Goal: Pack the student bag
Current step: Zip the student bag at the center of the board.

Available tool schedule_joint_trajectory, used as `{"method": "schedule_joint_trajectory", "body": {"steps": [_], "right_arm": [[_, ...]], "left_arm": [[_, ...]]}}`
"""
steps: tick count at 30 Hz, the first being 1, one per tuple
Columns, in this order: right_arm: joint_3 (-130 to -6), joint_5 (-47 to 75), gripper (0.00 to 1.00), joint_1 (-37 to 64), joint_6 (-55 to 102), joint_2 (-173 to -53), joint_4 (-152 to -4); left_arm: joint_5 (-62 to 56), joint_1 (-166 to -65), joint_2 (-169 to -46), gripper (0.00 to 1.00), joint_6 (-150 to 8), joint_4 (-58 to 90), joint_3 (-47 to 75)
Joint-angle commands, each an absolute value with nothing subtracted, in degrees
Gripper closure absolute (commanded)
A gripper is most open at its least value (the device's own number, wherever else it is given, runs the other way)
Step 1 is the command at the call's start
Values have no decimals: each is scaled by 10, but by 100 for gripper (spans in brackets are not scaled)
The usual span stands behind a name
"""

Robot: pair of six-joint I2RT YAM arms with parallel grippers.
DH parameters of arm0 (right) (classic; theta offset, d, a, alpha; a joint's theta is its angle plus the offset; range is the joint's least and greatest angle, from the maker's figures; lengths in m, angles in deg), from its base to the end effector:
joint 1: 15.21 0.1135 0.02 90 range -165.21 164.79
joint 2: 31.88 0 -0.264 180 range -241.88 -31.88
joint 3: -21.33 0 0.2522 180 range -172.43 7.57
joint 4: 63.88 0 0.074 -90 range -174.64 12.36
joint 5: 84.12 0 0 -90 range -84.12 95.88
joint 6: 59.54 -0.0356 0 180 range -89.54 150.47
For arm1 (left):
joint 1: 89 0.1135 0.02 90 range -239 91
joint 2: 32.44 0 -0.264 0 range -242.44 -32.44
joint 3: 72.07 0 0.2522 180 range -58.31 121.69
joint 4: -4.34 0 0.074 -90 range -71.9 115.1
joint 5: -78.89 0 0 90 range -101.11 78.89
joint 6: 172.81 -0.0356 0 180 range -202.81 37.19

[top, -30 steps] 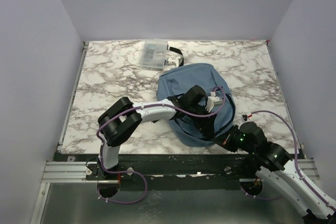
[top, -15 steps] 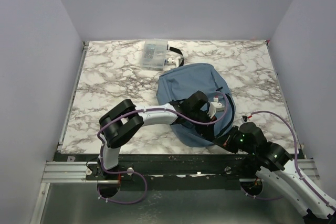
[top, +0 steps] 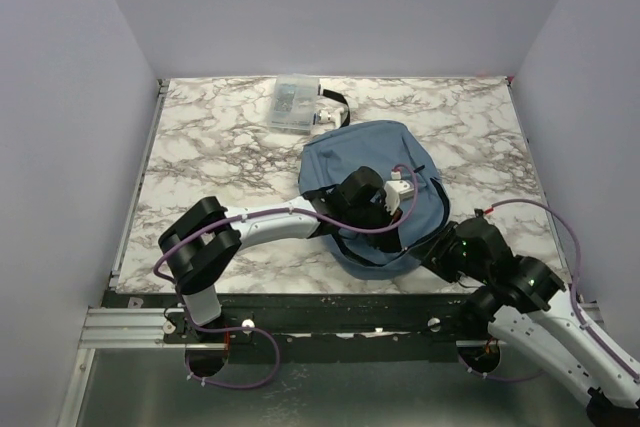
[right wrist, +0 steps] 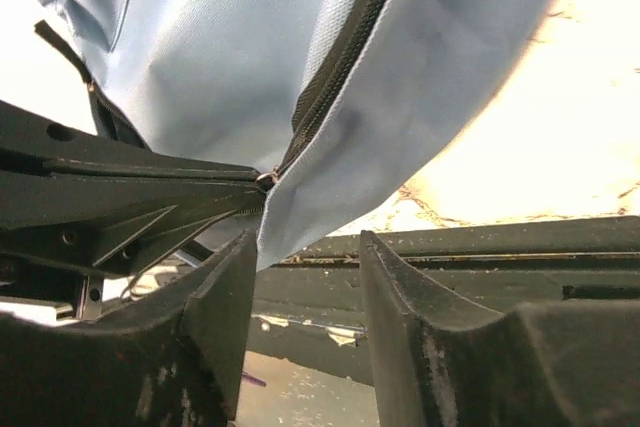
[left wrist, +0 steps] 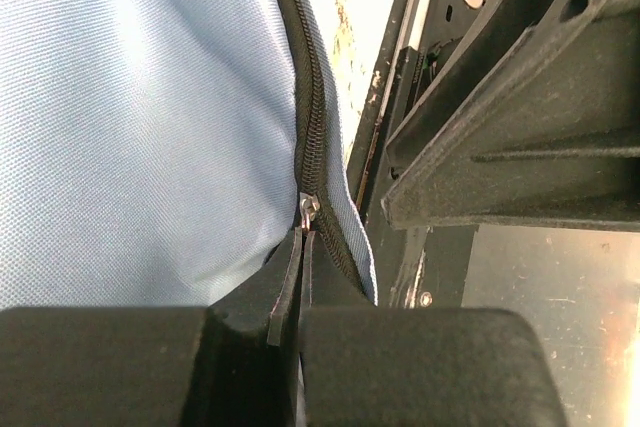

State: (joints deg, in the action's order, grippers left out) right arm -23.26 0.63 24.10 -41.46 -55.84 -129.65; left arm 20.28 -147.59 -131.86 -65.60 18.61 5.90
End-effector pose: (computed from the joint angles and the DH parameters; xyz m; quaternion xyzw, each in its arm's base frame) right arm 0.0732 0.0558 0.2320 0.2760 0.8813 0.2906 0.2502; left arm 0.1836 -0.3363 0.2208 0.4181 0.7579 -0.4597 0.1987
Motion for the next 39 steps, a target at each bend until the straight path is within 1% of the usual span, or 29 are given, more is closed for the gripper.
{"method": "schedule_joint_trajectory", "body": {"steps": [1,3,7,8,12,14,17,20,23,25,26,27,30,34,37,39], "right_arm": [[-252,-59,48,241,-500,-577,-1337],[-244,-59,44,241,-512,-584,-1309],[-243,-77,30,241,-532,-619,-1305],[-241,-79,28,240,-529,-627,-1290],[-235,-80,28,241,-519,-671,-1241],[-234,-83,30,240,-516,-697,-1225],[-227,-79,36,241,-510,-728,-1178],[-221,-75,50,241,-515,-756,-1155],[-224,-104,65,240,-529,-773,-1179],[-224,-126,78,241,-531,-769,-1192],[-223,-133,90,241,-525,-764,-1194],[-221,-140,99,240,-517,-759,-1193],[-219,-166,100,240,-491,-743,-1204],[-232,-215,99,240,-459,-718,-1250],[-246,-249,99,240,-448,-703,-1288],[-255,-267,100,239,-443,-700,-1301]], "left_arm": [[192,-1473,-1305,100,-637,196,47],[199,-1473,-1302,100,-632,196,43],[215,-1473,-1287,100,-623,197,29],[214,-1474,-1283,100,-622,197,24],[208,-1474,-1269,100,-622,201,12],[202,-1477,-1262,100,-620,201,8],[189,-1487,-1256,100,-625,207,10],[171,-1497,-1257,100,-630,224,18],[141,-1501,-1256,100,-642,259,25],[124,-1502,-1248,100,-659,272,16],[114,-1502,-1240,100,-666,275,6],[104,-1502,-1233,100,-674,276,-3],[63,-1502,-1192,100,-706,300,-34],[-21,-1501,-1113,100,-733,327,-84],[-46,-1498,-1066,100,-743,330,-107],[-47,-1495,-1058,100,-745,330,-107]]}}
